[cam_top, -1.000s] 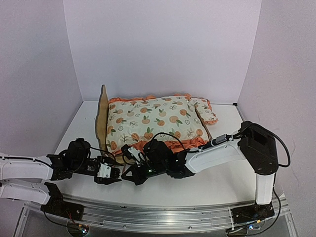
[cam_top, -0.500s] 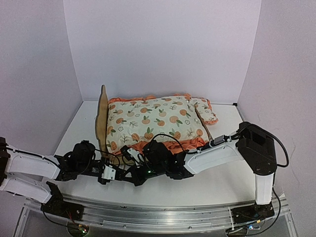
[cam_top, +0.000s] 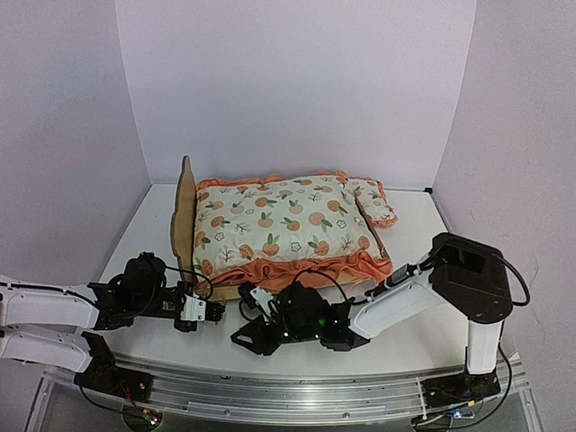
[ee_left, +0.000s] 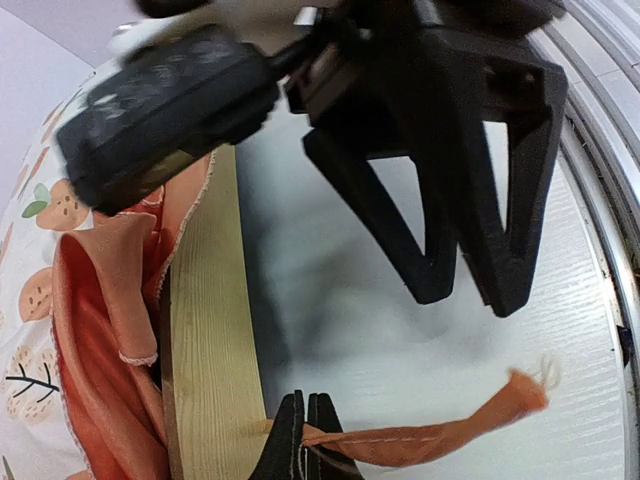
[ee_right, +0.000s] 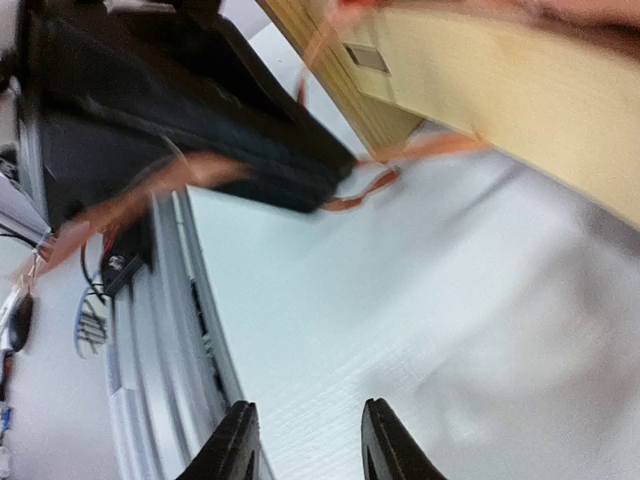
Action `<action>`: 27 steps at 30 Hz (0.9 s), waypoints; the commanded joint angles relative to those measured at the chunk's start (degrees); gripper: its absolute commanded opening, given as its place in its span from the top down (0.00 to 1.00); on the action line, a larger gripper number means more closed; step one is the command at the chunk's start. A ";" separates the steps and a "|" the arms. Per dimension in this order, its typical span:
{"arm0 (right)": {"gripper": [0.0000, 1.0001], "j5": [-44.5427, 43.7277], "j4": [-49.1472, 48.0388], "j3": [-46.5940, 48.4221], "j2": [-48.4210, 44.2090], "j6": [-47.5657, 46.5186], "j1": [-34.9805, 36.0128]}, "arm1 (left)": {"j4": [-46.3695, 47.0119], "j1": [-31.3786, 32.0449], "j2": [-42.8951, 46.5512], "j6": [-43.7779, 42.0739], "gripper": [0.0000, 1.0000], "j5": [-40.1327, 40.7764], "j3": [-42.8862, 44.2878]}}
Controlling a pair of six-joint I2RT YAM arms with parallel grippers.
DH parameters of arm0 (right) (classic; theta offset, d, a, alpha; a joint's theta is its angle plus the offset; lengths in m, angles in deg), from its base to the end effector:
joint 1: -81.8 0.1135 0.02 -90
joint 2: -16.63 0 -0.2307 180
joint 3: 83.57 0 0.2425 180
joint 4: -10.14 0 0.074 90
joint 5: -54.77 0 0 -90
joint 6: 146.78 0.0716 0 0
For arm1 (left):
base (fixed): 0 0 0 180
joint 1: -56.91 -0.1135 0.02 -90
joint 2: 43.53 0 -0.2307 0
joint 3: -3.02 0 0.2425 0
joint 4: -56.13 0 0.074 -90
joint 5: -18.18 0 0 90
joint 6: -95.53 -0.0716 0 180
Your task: Set up the pet bed
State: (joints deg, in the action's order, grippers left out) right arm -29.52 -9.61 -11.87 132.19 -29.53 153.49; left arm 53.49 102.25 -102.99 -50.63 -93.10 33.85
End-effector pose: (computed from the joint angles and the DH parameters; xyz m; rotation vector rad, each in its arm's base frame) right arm 0.1274 0.4076 0.0943 -0.8985 2.0112 1.1558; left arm 0.1473 -0.1861 0.1230 1.7465 1.1436 -0.2781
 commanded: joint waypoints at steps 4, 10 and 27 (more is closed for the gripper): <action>0.59 -14.01 -30.05 3.22 13.94 -1.84 4.30 | -1.15 0.10 0.14 3.47 1.00 0.72 3.10; 0.58 -19.90 -32.02 11.28 22.85 -4.80 4.51 | -1.38 0.10 -0.31 3.98 1.00 1.62 3.69; 1.00 -20.65 -31.91 13.30 26.62 -2.56 3.20 | -3.53 0.10 0.02 6.44 1.00 3.86 4.61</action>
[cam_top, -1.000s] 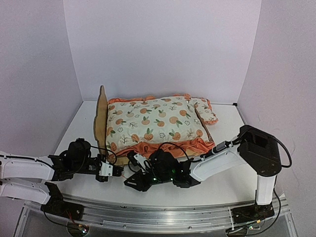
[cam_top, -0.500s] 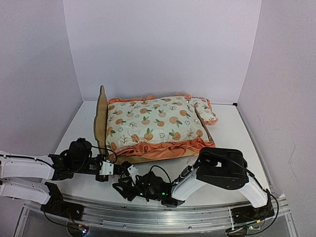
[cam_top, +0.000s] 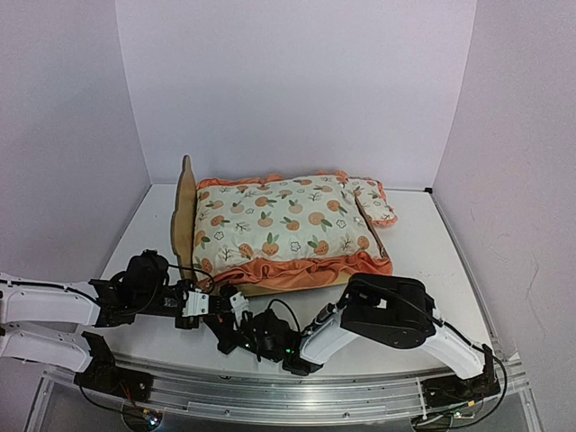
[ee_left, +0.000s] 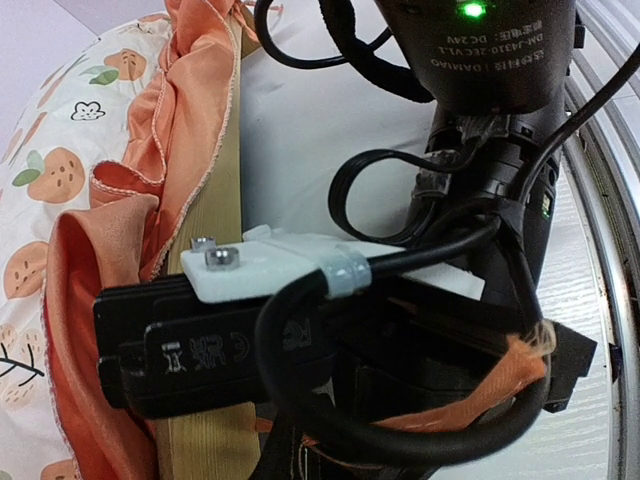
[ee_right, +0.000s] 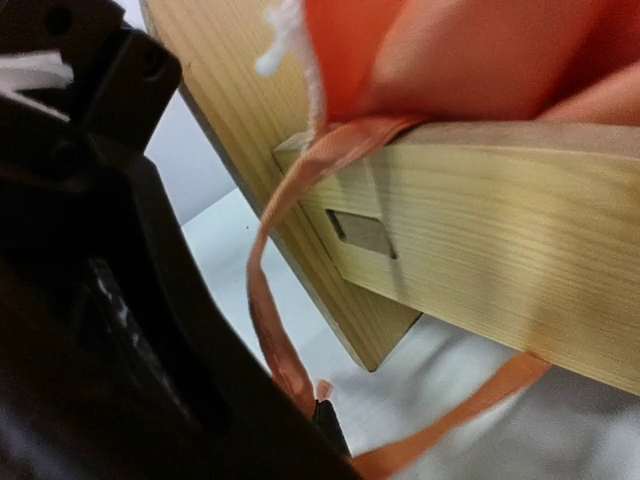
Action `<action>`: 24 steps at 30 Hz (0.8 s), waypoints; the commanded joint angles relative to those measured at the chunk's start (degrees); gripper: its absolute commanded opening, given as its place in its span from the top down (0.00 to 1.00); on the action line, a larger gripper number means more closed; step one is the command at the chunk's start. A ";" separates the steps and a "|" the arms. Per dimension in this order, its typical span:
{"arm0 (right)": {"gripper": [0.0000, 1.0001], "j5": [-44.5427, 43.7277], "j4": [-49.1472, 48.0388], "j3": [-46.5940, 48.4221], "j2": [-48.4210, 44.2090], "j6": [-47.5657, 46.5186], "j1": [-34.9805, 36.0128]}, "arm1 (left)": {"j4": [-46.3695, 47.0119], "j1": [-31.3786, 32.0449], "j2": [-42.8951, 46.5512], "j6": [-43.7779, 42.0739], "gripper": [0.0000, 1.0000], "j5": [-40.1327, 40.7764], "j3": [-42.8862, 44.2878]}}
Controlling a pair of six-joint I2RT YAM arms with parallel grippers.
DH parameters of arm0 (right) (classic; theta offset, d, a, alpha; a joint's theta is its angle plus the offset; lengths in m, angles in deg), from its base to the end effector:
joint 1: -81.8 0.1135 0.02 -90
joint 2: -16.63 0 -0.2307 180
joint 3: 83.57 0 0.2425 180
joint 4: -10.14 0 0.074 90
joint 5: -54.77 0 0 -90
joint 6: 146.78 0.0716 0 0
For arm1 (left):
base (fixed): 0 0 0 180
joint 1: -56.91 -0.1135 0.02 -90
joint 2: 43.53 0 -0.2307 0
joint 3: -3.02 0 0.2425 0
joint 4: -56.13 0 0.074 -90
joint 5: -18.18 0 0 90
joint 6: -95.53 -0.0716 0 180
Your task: Set up the pet bed
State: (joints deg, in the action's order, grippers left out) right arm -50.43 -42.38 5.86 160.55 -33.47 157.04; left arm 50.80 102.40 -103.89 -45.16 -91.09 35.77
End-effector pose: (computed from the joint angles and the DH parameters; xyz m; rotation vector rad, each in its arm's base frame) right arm 0.1431 0.4694 0.0470 -0.5498 1.6320 1.1020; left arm 0.1511 -0.1874 0.1246 1.7051 1.2681 -0.3067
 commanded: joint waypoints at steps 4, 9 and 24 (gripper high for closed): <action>1.00 4.35 2.10 -13.70 -9.50 0.46 -1.25 | -5.62 -0.06 3.97 -0.73 1.00 0.92 1.65; 1.00 17.40 8.10 -18.99 -17.70 7.03 -4.69 | -7.80 -0.06 7.80 -5.75 1.00 1.21 -2.66; 1.00 39.69 28.28 -9.39 -21.06 20.37 -9.44 | -4.96 -0.09 3.97 -18.35 0.69 3.19 -8.74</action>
State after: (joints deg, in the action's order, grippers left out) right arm -18.38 -19.94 -7.91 141.33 -18.95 148.35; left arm 47.57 102.25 -100.30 -58.95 -88.00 29.05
